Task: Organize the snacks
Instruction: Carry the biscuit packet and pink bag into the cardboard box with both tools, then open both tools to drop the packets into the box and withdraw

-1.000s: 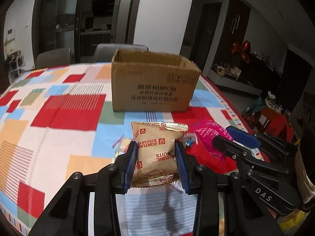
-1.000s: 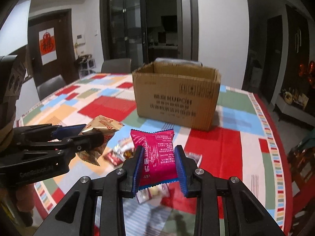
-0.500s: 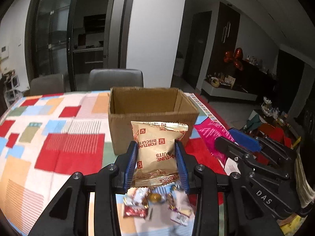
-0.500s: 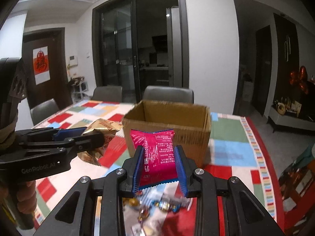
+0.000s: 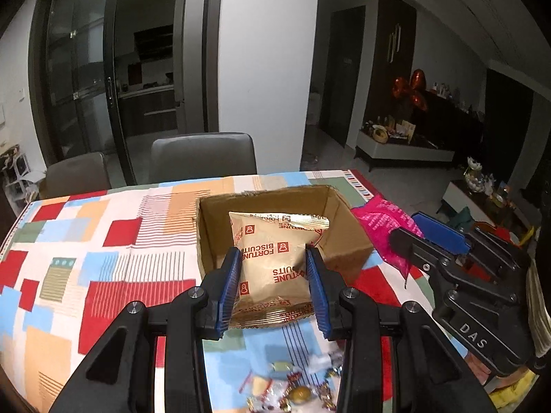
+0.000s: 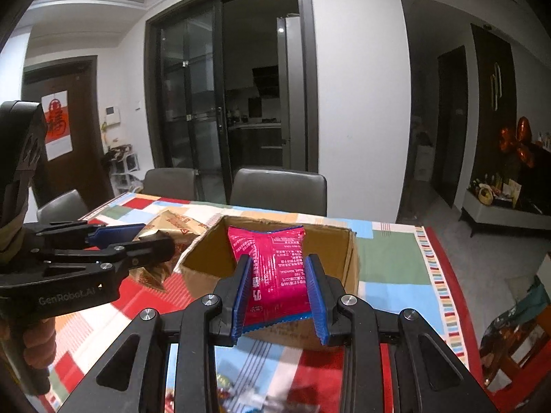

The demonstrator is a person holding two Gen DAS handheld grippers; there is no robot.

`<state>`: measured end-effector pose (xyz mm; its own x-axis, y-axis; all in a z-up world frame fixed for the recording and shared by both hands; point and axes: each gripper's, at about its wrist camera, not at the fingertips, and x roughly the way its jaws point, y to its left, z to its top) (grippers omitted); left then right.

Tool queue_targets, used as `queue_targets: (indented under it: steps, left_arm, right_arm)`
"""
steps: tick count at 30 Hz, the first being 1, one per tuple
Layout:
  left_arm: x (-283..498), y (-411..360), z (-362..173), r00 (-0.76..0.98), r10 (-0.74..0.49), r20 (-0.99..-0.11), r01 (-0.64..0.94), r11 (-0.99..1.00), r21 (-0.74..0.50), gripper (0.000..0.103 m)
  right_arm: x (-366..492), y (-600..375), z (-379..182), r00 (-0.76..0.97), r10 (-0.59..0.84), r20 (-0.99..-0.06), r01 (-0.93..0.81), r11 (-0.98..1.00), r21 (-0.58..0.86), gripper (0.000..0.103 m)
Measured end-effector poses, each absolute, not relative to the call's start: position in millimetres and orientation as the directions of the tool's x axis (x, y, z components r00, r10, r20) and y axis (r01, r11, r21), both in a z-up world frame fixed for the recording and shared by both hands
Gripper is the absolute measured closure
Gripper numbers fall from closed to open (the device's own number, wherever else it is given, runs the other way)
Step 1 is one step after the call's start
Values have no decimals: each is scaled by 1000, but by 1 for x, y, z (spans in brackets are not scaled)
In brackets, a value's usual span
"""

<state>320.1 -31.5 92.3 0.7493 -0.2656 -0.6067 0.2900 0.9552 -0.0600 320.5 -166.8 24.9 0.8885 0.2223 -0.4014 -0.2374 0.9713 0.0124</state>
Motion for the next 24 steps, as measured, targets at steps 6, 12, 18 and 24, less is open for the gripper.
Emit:
queue_targets:
  steps: [6, 12, 18, 24]
  left_arm:
    - [363, -36, 89, 710, -286, -644, 312, 947, -76, 65]
    - [402, -40, 77, 672, -293, -680, 308, 946, -103, 65]
    - [429, -40, 58, 640, -288, -713, 273, 952, -139, 62]
    - [428, -35, 55, 662, -249, -707, 237, 964, -118, 42]
  right_arm:
    - [359, -169, 25, 872, 211, -442, -226, 974, 20, 70]
    - [391, -171, 16, 851, 193, -489, -212, 977, 17, 70]
    - [418, -174, 6, 831, 179, -526, -198, 980, 22, 70]
    - [430, -175, 2, 822, 148, -549, -167, 986, 16, 56]
